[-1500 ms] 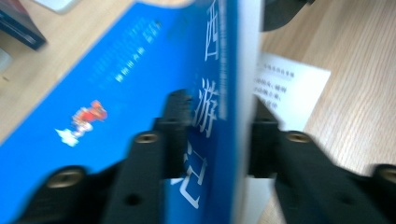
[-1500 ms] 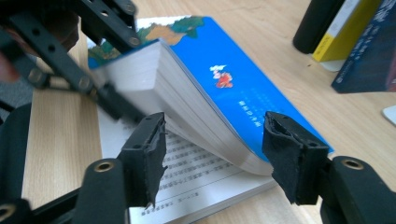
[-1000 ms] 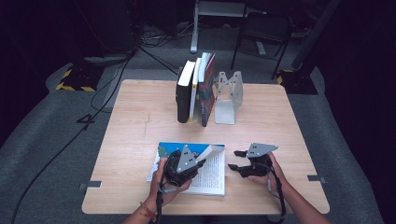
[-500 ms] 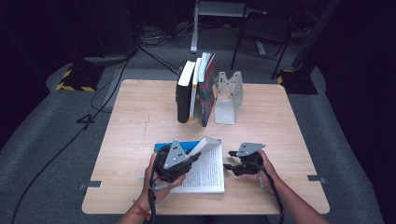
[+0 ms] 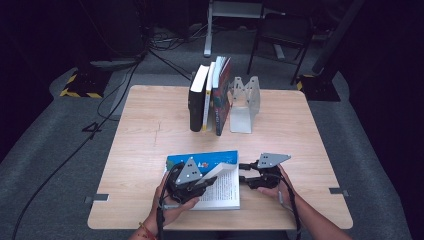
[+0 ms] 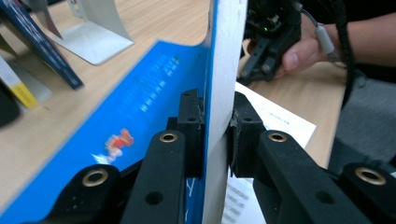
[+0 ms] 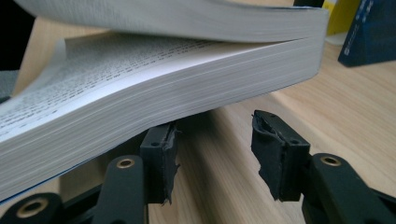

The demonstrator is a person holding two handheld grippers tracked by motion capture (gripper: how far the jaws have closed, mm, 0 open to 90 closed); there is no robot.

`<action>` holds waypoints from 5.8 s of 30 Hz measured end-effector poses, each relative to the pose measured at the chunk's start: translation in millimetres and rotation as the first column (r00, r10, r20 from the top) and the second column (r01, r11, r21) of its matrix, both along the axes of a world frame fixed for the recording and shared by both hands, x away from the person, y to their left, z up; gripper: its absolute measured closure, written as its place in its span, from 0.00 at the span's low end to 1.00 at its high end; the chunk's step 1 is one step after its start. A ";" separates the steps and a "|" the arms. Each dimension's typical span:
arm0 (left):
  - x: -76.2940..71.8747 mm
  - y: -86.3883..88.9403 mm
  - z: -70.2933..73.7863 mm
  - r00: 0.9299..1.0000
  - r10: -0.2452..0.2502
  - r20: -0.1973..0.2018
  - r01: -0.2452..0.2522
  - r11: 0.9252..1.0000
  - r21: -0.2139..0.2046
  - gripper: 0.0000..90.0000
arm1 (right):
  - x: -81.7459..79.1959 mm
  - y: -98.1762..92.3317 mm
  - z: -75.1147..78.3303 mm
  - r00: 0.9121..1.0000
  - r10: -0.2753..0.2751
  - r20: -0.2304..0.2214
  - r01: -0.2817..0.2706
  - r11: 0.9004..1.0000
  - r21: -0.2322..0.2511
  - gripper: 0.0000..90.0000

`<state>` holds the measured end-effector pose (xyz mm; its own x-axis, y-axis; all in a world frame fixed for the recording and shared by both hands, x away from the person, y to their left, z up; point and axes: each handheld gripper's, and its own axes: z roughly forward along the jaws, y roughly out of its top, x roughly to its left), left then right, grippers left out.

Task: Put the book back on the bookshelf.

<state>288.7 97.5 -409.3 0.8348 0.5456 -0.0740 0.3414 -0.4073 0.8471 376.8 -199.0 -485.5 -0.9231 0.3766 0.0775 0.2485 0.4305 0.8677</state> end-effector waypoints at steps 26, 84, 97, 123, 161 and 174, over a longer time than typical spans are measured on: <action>9.3 12.3 -3.4 0.996 -0.086 0.026 0.089 0.977 -0.194 0.88 | -13.0 4.0 27.4 0.999 0.029 0.034 -0.032 0.995 0.093 0.73; 10.1 15.2 0.9 0.989 -0.108 0.096 0.130 0.955 -0.267 0.82 | -21.2 1.1 114.7 0.984 0.038 0.175 -0.075 0.974 0.212 0.81; 41.2 -12.8 8.1 0.978 -0.164 0.131 0.197 0.934 -0.298 0.82 | -20.2 -23.5 134.0 0.976 -0.004 0.219 -0.039 0.981 0.189 0.81; 76.0 -45.3 22.3 0.973 -0.178 0.144 0.219 0.907 -0.361 0.81 | -24.1 -40.1 144.0 0.952 -0.070 0.299 0.031 0.990 0.135 0.78; 5.5 -15.2 -23.1 0.988 -0.109 0.108 0.112 0.994 -0.019 0.28 | -39.8 13.9 112.1 0.965 -0.009 0.263 -0.013 0.997 0.082 0.62; 7.3 -40.9 -33.7 0.961 0.208 0.180 -0.194 0.977 -0.090 0.29 | -34.9 27.6 95.6 0.972 -0.042 0.231 0.017 0.994 0.110 0.55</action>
<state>296.0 56.5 -443.1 0.7109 0.7027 0.0289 0.2425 -0.2834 0.9278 341.9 -171.4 -389.9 -0.9090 0.4054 -0.0967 0.0458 0.3278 0.9436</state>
